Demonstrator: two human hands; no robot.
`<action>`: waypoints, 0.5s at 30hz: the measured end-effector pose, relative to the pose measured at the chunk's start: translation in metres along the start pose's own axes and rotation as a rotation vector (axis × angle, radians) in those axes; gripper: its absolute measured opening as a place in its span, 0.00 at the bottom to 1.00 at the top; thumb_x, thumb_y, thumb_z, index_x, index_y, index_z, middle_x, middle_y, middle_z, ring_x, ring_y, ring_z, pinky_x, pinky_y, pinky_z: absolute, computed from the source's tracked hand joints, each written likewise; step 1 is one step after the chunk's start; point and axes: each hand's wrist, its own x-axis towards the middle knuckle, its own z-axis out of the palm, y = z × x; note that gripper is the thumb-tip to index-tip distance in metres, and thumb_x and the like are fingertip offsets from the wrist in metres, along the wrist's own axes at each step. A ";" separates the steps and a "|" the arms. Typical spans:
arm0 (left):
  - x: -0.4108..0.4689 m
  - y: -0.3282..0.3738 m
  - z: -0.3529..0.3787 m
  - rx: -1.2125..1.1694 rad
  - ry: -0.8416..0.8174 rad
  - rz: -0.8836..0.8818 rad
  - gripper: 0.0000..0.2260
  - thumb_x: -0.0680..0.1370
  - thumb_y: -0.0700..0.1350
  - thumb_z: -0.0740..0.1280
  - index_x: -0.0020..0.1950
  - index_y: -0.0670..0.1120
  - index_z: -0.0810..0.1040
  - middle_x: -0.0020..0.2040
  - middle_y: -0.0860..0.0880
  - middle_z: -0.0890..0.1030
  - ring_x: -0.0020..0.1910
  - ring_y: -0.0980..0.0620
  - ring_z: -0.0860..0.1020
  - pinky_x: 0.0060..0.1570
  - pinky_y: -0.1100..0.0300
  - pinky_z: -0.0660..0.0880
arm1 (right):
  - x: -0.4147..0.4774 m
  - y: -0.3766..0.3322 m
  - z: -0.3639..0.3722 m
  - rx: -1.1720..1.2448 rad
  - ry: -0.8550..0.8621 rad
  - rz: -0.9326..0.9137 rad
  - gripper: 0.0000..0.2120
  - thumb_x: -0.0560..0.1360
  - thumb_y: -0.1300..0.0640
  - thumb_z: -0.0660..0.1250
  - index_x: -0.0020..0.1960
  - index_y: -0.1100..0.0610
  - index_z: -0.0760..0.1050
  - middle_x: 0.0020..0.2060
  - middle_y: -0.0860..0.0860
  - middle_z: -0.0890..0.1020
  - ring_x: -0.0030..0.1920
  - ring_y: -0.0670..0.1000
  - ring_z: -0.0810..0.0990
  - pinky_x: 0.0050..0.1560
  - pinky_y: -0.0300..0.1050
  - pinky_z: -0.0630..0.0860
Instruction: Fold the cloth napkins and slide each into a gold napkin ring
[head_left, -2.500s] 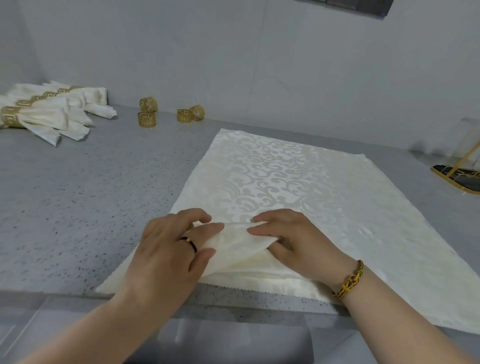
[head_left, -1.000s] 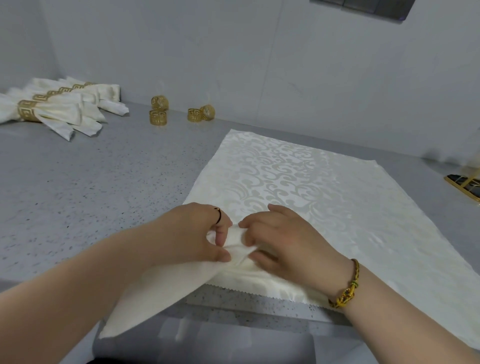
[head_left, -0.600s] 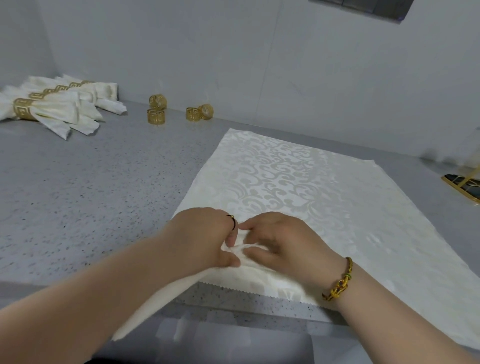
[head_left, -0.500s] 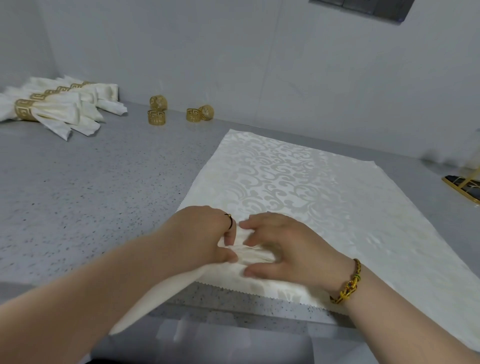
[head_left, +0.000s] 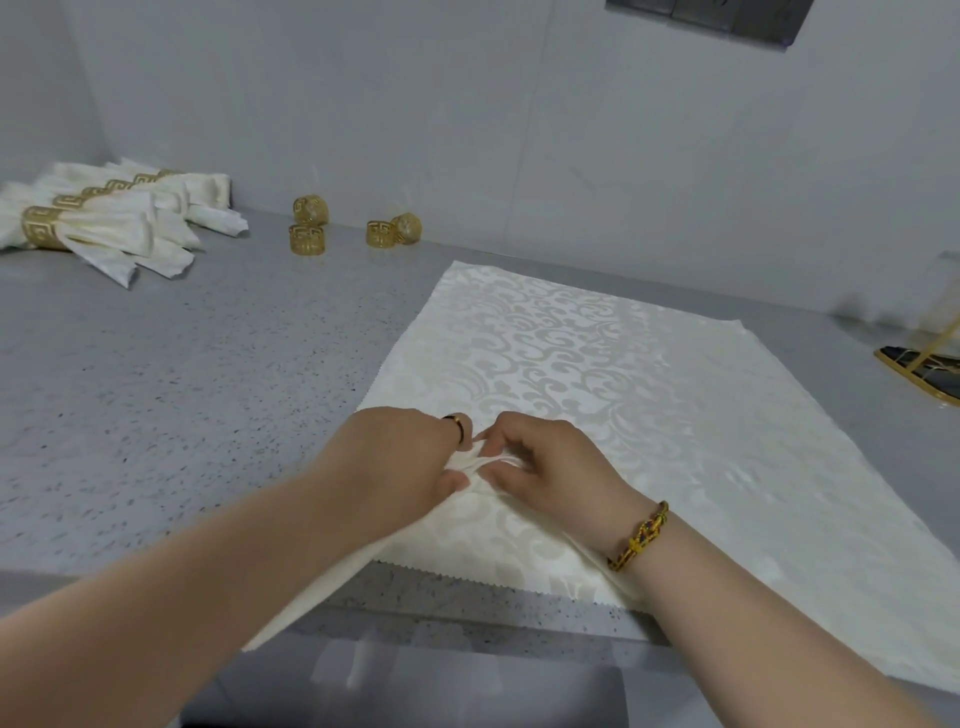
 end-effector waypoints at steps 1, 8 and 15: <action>0.003 0.004 -0.002 0.037 -0.011 0.006 0.17 0.79 0.56 0.55 0.64 0.50 0.65 0.53 0.51 0.78 0.53 0.50 0.76 0.40 0.61 0.61 | -0.001 -0.002 0.001 -0.033 0.015 -0.007 0.04 0.73 0.62 0.65 0.47 0.58 0.75 0.33 0.47 0.78 0.35 0.47 0.75 0.39 0.43 0.70; 0.007 0.004 0.002 -0.215 0.006 -0.022 0.12 0.77 0.55 0.61 0.55 0.49 0.68 0.49 0.55 0.75 0.42 0.57 0.67 0.37 0.64 0.57 | -0.003 -0.007 -0.005 -0.072 -0.043 -0.039 0.12 0.75 0.61 0.63 0.58 0.58 0.69 0.52 0.54 0.79 0.49 0.53 0.75 0.48 0.46 0.70; 0.007 0.011 0.007 -0.118 0.045 0.006 0.12 0.79 0.52 0.59 0.59 0.48 0.68 0.54 0.53 0.77 0.53 0.53 0.74 0.38 0.65 0.57 | 0.001 -0.003 -0.006 -0.170 -0.028 -0.097 0.08 0.74 0.62 0.63 0.53 0.62 0.72 0.50 0.55 0.80 0.49 0.54 0.76 0.49 0.45 0.69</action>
